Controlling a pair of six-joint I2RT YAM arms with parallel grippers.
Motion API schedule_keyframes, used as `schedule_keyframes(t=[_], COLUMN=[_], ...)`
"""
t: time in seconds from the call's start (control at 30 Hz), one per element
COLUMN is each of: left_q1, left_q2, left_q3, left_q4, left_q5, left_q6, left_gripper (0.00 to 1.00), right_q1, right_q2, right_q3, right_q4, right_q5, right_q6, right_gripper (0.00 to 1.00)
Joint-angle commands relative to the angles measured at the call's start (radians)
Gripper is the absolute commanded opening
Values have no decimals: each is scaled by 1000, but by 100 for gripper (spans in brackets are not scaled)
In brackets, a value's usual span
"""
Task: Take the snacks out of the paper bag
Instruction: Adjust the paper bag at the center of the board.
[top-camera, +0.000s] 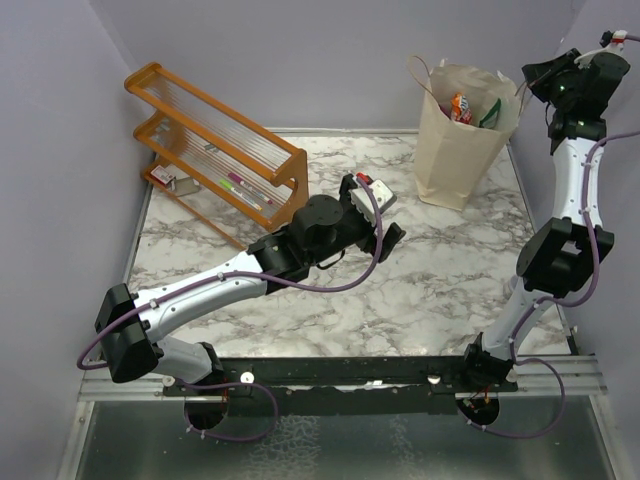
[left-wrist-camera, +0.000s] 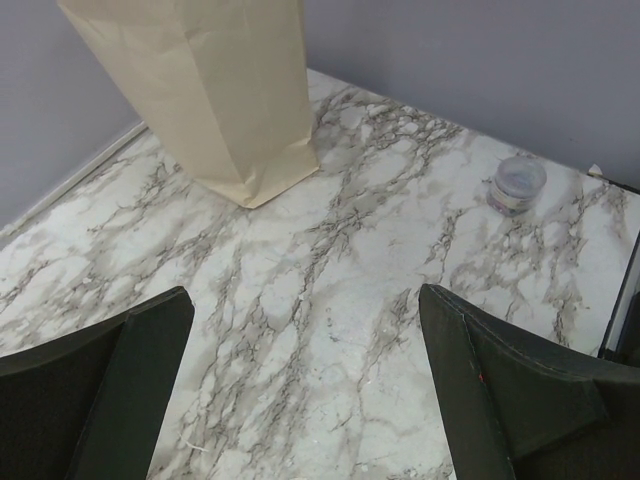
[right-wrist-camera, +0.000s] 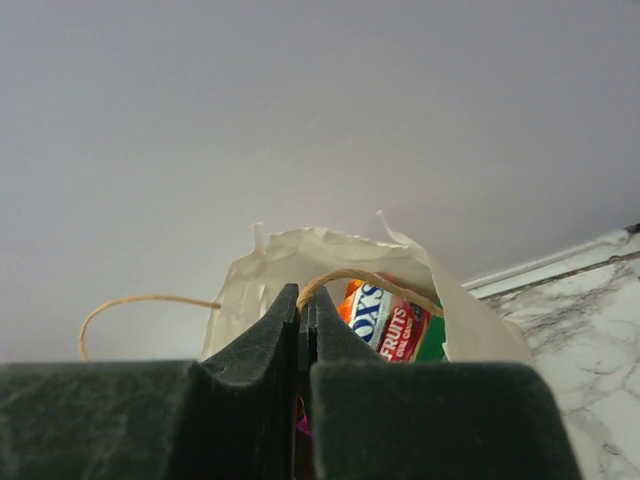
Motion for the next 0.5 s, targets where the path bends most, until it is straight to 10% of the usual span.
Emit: schedule_keyframes(t=[0.0,0.47], left_q1=[-12,-36], left_q2=[-18,-8], left_q3=[3,3], left_q4=[8,0], left_q5=[-37,-80], left_q6=[21,54], left_gripper=[99,99], right_q1=[1,-11], right_q2=[-89,-195], right_q3=[64,126], right_q4=[-26,-197], right_q5=[-159,-275], right_q6=[7,-34], right_gripper=[1,1])
